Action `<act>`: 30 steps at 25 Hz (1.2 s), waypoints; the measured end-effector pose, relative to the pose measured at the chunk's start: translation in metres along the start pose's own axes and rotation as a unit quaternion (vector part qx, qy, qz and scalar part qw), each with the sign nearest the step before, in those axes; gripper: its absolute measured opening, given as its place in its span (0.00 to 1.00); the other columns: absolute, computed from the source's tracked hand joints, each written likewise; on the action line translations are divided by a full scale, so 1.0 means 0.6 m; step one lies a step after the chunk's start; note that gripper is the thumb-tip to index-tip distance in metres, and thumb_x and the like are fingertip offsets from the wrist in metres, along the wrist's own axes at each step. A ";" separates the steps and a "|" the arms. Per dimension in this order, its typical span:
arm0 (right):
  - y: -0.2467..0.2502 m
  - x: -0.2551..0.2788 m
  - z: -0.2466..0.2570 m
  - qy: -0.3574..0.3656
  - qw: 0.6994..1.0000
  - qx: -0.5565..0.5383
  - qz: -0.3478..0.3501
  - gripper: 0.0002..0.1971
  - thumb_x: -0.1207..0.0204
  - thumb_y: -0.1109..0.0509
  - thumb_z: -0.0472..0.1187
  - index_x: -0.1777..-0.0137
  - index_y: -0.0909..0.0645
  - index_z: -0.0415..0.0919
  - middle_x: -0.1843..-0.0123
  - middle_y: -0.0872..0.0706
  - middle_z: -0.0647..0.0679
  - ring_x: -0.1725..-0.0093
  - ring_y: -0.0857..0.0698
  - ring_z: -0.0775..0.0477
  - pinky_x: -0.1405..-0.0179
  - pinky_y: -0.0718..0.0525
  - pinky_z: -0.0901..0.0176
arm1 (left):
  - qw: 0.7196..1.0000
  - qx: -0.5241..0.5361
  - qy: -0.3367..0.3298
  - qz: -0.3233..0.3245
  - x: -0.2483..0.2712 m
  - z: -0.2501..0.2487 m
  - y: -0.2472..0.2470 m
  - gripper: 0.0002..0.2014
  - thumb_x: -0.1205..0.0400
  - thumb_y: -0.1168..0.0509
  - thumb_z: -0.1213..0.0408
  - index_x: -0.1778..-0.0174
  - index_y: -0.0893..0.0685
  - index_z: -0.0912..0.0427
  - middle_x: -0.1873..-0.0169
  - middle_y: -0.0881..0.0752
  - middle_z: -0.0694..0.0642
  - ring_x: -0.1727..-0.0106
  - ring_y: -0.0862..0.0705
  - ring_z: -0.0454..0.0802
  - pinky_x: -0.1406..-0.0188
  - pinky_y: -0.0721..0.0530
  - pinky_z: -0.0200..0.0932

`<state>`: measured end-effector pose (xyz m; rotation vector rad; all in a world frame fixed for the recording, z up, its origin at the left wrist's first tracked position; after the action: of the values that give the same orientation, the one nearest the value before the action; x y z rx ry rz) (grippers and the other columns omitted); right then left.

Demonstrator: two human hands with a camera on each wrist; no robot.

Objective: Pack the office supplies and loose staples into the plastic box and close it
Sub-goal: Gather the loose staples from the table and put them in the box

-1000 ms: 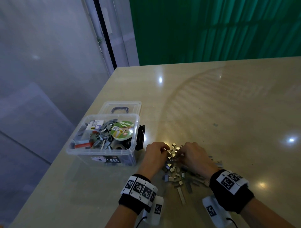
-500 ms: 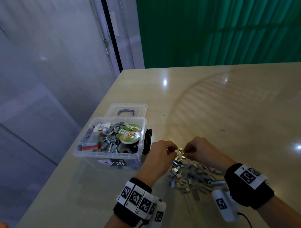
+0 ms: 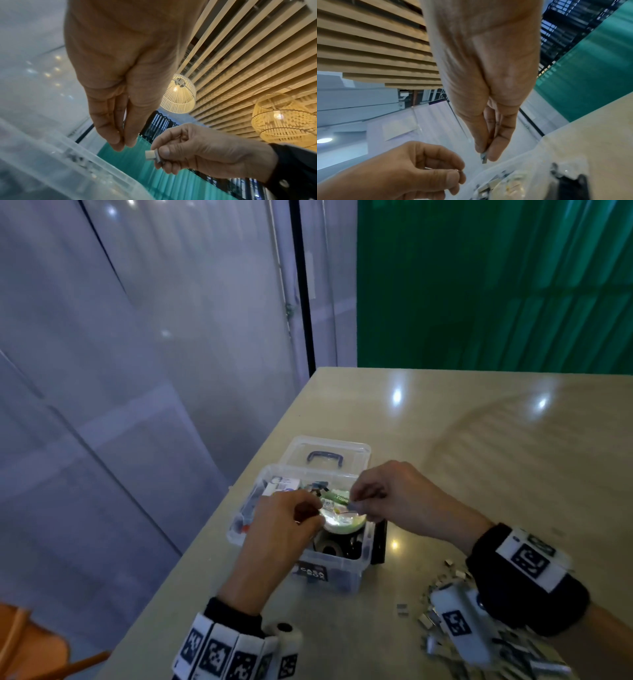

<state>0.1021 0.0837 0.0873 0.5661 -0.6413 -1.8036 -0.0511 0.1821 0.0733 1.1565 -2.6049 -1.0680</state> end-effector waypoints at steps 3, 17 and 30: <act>-0.057 -0.045 0.043 0.038 0.998 0.019 0.054 0.04 0.25 0.23 0.32 0.56 0.08 0.42 0.67 0.09 0.51 0.67 0.11 0.54 0.61 0.11 0.54 | 0.999 -0.046 0.015 0.013 0.003 0.038 0.027 0.06 0.23 0.24 0.68 0.54 0.06 0.54 0.61 0.08 0.46 0.59 0.11 0.35 0.51 0.14 0.32; -0.093 -0.120 0.041 0.008 0.998 0.014 0.059 0.05 0.25 0.24 0.28 0.54 0.08 0.36 0.69 0.08 0.44 0.69 0.09 0.47 0.63 0.10 0.57 | 0.998 -0.045 0.052 -0.003 -0.016 0.092 0.057 0.07 0.21 0.26 0.66 0.50 0.07 0.54 0.58 0.07 0.48 0.57 0.11 0.40 0.50 0.13 0.36; 0.000 -0.061 0.007 -0.010 0.998 0.056 0.038 0.05 0.22 0.24 0.37 0.49 0.08 0.43 0.62 0.07 0.51 0.65 0.09 0.55 0.59 0.09 0.57 | 0.995 0.037 -0.038 -0.081 -0.048 0.011 -0.010 0.08 0.20 0.29 0.68 0.47 0.09 0.56 0.57 0.09 0.46 0.56 0.13 0.34 0.55 0.16 0.26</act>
<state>0.1105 0.1191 0.0930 0.5910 -0.7720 -1.7112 -0.0294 0.2026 0.0695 1.3909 -2.6671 -1.0739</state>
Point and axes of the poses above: each hand's wrist, its own x-axis away from the middle knuckle, its own y-axis out of the back of the hand, z = x × y, the point moved 7 cm from there along -x, towards the middle knuckle
